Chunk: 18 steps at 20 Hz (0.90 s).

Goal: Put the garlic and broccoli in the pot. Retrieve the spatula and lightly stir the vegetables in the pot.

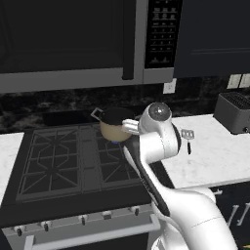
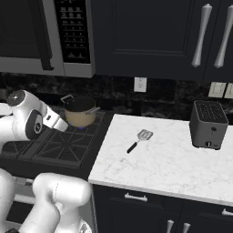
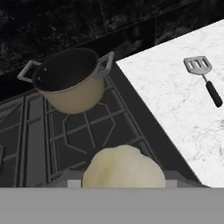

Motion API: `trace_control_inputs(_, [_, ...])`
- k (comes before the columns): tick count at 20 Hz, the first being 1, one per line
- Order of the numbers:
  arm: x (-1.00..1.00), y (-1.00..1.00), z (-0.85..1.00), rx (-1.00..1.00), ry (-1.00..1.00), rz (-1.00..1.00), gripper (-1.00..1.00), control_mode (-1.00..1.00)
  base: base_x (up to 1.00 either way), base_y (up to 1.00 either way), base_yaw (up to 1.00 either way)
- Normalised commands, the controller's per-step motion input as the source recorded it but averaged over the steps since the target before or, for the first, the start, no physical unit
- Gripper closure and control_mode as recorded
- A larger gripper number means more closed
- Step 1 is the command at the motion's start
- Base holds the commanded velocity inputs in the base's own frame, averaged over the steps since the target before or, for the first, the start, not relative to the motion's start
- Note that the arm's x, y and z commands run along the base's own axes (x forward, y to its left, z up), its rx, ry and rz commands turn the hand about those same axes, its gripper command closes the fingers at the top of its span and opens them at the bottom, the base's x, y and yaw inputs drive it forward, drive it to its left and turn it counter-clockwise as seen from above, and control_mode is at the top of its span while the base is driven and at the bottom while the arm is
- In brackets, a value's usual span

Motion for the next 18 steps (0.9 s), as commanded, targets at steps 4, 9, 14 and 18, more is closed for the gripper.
trace_control_inputs(4, [0.75, 0.31, 0.47, -0.03, 0.00, 0.00, 1.00, -1.00, 0.00, 0.00, 0.00])
trace_control_inputs(9, [0.77, 0.23, -0.08, -0.13, 0.00, 0.00, 1.00, -1.00, 0.00, 0.00, 0.00])
trace_control_inputs(14, [0.73, 0.13, -0.38, -0.17, 0.00, 0.00, 1.00, -1.00, 0.00, 0.00, 0.00])
trace_control_inputs(18, [0.83, 0.03, -0.34, -0.15, 0.00, 0.00, 1.00, -1.00, 0.00, 0.00, 0.00])
